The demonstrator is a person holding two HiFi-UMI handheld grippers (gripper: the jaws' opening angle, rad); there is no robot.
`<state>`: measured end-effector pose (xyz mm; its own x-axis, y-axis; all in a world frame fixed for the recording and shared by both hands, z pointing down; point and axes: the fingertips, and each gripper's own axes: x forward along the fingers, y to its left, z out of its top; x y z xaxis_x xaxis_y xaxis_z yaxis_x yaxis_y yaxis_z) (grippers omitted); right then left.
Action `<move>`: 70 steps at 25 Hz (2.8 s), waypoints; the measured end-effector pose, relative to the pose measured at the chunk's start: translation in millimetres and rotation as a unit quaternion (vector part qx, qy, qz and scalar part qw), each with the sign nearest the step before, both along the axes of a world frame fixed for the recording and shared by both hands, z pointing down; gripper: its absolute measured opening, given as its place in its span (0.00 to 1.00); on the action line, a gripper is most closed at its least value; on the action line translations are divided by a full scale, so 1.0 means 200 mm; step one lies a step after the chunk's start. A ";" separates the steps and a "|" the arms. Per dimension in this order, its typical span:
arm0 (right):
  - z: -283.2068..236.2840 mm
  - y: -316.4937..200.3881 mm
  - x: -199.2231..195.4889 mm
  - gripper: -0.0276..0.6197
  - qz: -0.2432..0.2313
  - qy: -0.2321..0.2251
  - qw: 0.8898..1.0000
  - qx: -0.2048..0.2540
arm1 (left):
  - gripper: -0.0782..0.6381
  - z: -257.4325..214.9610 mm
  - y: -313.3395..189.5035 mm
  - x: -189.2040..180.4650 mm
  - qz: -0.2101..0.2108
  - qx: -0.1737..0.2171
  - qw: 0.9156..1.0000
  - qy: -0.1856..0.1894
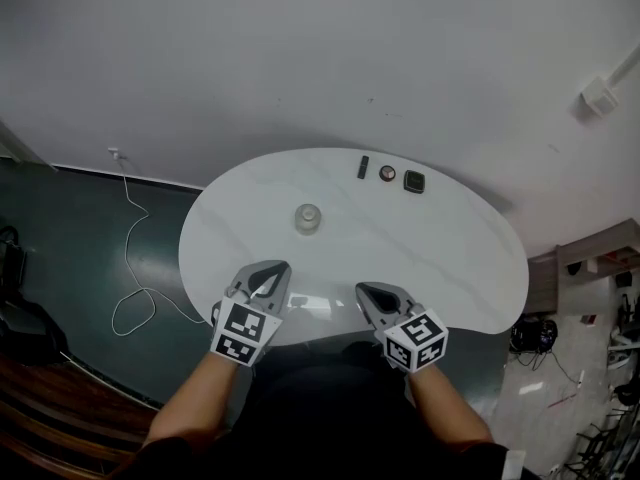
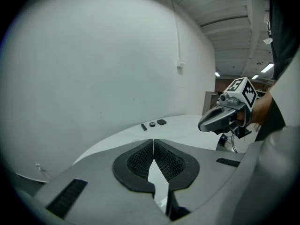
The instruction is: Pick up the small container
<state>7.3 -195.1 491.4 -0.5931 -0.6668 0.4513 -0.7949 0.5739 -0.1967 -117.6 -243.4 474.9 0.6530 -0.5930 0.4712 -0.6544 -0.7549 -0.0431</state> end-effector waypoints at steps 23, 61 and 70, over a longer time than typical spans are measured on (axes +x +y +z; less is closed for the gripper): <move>0.09 -0.21 0.09 0.04 -0.074 -0.006 0.997 -0.018 | 0.15 0.30 -0.21 0.10 -0.056 -0.022 0.997 -0.051; 0.25 -0.18 0.36 0.04 -0.006 -0.002 0.998 -0.058 | 0.61 1.01 -0.81 0.40 0.037 -0.075 0.991 -0.105; 0.29 -0.18 0.40 0.04 0.002 -0.005 0.998 -0.069 | 0.61 1.01 -0.86 0.45 0.040 -0.054 0.993 -0.092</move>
